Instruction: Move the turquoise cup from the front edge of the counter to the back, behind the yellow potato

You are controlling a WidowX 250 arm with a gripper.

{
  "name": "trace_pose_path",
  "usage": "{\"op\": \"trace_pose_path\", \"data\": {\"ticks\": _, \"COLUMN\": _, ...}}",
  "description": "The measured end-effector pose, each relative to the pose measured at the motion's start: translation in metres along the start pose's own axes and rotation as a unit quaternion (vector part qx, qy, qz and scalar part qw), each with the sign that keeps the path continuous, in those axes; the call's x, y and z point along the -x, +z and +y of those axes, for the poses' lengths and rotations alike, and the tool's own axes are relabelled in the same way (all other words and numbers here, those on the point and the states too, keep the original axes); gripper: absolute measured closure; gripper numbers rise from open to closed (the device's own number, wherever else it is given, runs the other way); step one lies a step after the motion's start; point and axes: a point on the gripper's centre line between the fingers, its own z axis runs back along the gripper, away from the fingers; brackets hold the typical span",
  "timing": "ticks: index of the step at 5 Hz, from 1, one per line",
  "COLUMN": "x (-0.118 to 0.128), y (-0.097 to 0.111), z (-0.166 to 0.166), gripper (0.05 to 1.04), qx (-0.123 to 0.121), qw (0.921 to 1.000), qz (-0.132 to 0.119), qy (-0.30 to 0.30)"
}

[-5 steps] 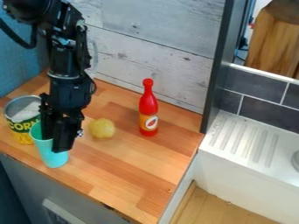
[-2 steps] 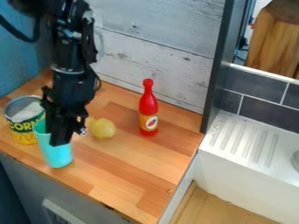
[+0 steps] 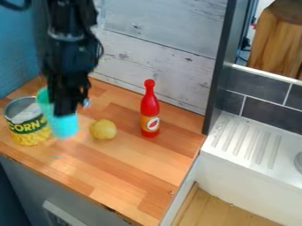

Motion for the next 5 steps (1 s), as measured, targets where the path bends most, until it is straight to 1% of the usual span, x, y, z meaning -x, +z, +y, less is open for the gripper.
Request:
{"op": "trace_pose_path", "data": {"ticks": 1, "x": -0.020, "y": 0.007, "z": 0.026, "gripper": 0.985, "qx": -0.043, "qw": 0.9983, "qz": 0.008, "qy": 0.038}}
{"op": "trace_pose_path", "data": {"ticks": 2, "x": -0.046, "y": 0.014, "z": 0.041, "gripper": 0.985, "qx": -0.049, "qw": 0.9983, "qz": -0.001, "qy": 0.032}}
{"op": "trace_pose_path", "data": {"ticks": 3, "x": -0.068, "y": 0.007, "z": 0.053, "gripper": 0.985, "qx": -0.031, "qw": 0.9992, "qz": 0.016, "qy": 0.017}}
{"op": "trace_pose_path", "data": {"ticks": 4, "x": -0.079, "y": -0.002, "z": 0.061, "gripper": 0.985, "qx": -0.015, "qw": 0.9994, "qz": 0.028, "qy": 0.014}}
{"op": "trace_pose_path", "data": {"ticks": 5, "x": -0.086, "y": -0.025, "z": 0.059, "gripper": 0.985, "qx": 0.003, "qw": 0.9986, "qz": 0.051, "qy": 0.010}}
